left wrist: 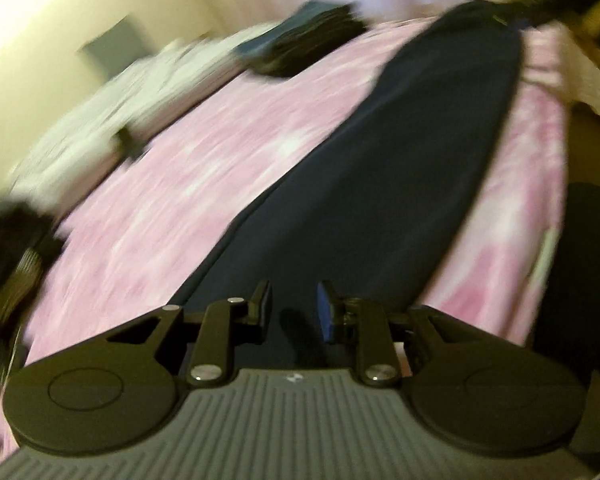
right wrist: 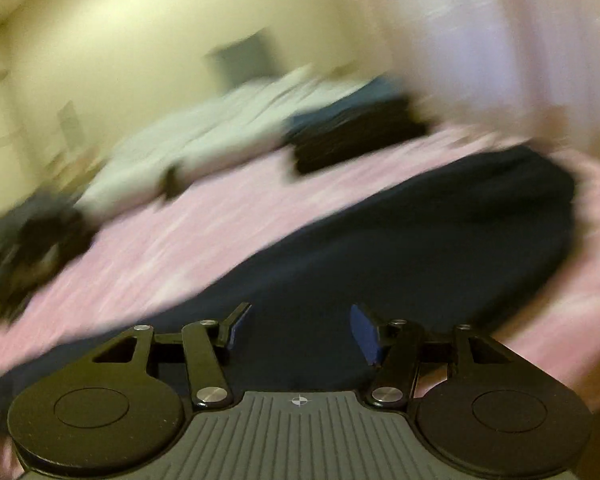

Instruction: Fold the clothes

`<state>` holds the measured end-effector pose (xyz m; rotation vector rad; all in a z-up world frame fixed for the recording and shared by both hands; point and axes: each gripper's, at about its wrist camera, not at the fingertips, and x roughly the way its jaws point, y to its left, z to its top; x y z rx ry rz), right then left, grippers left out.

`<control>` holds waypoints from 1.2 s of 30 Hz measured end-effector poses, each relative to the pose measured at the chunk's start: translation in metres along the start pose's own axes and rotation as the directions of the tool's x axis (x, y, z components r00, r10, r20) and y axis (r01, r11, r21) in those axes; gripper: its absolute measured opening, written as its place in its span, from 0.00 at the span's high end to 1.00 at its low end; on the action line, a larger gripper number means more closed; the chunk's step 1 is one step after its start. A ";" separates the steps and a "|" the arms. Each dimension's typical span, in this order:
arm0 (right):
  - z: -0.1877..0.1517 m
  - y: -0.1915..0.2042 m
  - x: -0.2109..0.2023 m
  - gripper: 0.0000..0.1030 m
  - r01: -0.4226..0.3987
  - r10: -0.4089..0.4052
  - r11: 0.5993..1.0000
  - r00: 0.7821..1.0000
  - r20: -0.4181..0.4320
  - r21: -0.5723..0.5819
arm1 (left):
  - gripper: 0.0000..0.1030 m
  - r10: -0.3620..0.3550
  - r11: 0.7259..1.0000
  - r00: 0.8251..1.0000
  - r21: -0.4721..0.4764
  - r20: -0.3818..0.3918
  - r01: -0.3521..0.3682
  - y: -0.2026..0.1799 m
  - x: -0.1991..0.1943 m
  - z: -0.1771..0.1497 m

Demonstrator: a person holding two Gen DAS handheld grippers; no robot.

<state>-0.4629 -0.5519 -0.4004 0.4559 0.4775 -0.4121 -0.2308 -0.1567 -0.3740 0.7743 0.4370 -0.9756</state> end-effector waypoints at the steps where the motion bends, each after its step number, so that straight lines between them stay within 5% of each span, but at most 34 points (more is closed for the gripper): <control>1: -0.007 0.010 0.008 0.44 -0.011 0.010 1.000 0.999 -0.044 -0.027 | 0.79 0.025 0.999 0.999 -0.031 -0.022 -0.025 0.011 -0.005 -0.010; 3: -0.021 0.030 0.022 0.43 -0.028 0.018 0.996 0.992 -0.124 -0.083 | 0.78 0.075 0.993 0.995 -0.081 -0.065 -0.080 0.033 -0.016 -0.033; 7: -0.026 0.063 0.027 0.40 0.031 -0.056 0.980 0.990 -0.126 -0.195 | 0.78 0.171 0.967 0.974 -0.167 -0.147 -0.195 0.076 -0.039 -0.081; 13: -0.043 0.153 0.023 0.40 -0.108 0.067 0.898 0.992 -0.109 -0.427 | 0.72 0.242 0.926 0.953 -0.250 -0.183 -0.283 0.124 -0.065 -0.133; 17: -0.075 0.241 0.022 0.40 -0.276 0.232 0.716 0.960 -0.154 -0.641 | 0.64 0.250 0.910 0.957 -0.302 -0.145 -0.283 0.143 -0.079 -0.150; 21: -0.120 0.331 0.020 0.40 -0.399 0.363 0.434 0.898 -0.249 -0.808 | 0.65 0.278 0.898 0.955 -0.324 -0.104 -0.297 0.152 -0.096 -0.160; 24: -0.155 0.383 0.027 0.40 -0.430 0.407 0.243 0.859 -0.311 -0.869 | 0.65 0.292 0.885 0.953 -0.353 -0.086 -0.303 0.159 -0.111 -0.170; 27: -0.186 0.424 0.039 0.40 -0.424 0.416 0.094 0.839 -0.351 -0.901 | 0.65 0.307 0.870 0.948 -0.381 -0.080 -0.314 0.165 -0.125 -0.181; 31: -0.219 0.466 0.060 0.41 -0.391 0.395 -0.021 0.842 -0.367 -0.920 | 0.65 0.312 0.861 0.947 -0.398 -0.078 -0.316 0.167 -0.131 -0.190; 36: -0.251 0.498 0.080 0.41 -0.295 0.341 -0.115 0.885 -0.316 -0.949 | 0.65 0.315 0.852 0.946 -0.417 -0.075 -0.317 0.168 -0.137 -0.200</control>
